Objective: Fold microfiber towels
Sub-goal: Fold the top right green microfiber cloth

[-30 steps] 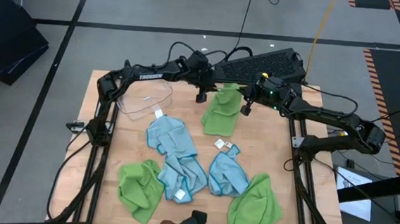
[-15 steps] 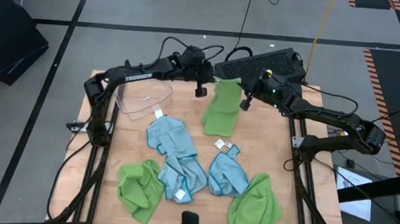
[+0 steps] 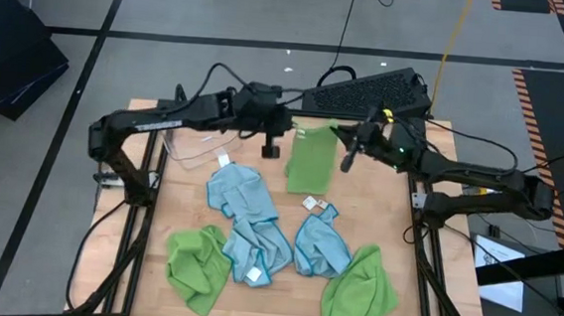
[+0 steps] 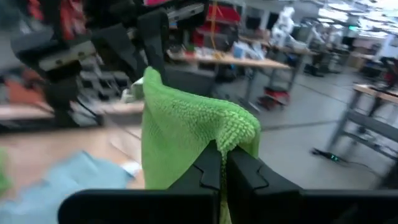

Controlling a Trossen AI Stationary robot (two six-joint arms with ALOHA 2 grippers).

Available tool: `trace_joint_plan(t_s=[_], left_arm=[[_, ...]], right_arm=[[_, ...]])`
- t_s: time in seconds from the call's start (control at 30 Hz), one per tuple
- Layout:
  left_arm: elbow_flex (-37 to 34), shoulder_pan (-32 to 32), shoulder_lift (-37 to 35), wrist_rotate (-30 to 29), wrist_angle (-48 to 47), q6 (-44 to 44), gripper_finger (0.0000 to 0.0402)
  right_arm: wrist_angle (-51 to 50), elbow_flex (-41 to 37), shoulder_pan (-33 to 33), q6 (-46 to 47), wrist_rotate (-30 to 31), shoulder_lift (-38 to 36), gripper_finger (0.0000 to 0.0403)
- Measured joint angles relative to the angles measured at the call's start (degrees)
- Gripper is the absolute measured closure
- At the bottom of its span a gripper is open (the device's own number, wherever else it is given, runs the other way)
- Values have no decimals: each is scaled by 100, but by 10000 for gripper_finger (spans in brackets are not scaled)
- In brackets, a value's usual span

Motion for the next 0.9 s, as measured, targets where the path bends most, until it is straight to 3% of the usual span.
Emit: trace_joint_plan(t_s=[0.23, 0.37, 0.7, 0.9], left_arm=[[4, -776, -455, -103, -20, -392, 401], [3, -852, -415, -391, 101, -368, 401], [-2, 635, 465, -405, 1025, -607, 401], [-4, 1339, 943, 1062, 1398, -1157, 401]], right_arm=[[-183, 2, 987, 269, 22, -411, 403], [-267, 0, 1054, -22, 34, -456, 403], [-548, 0, -539, -285, 28, -23, 403], [-551, 0, -1485, -266, -593, 509, 403]])
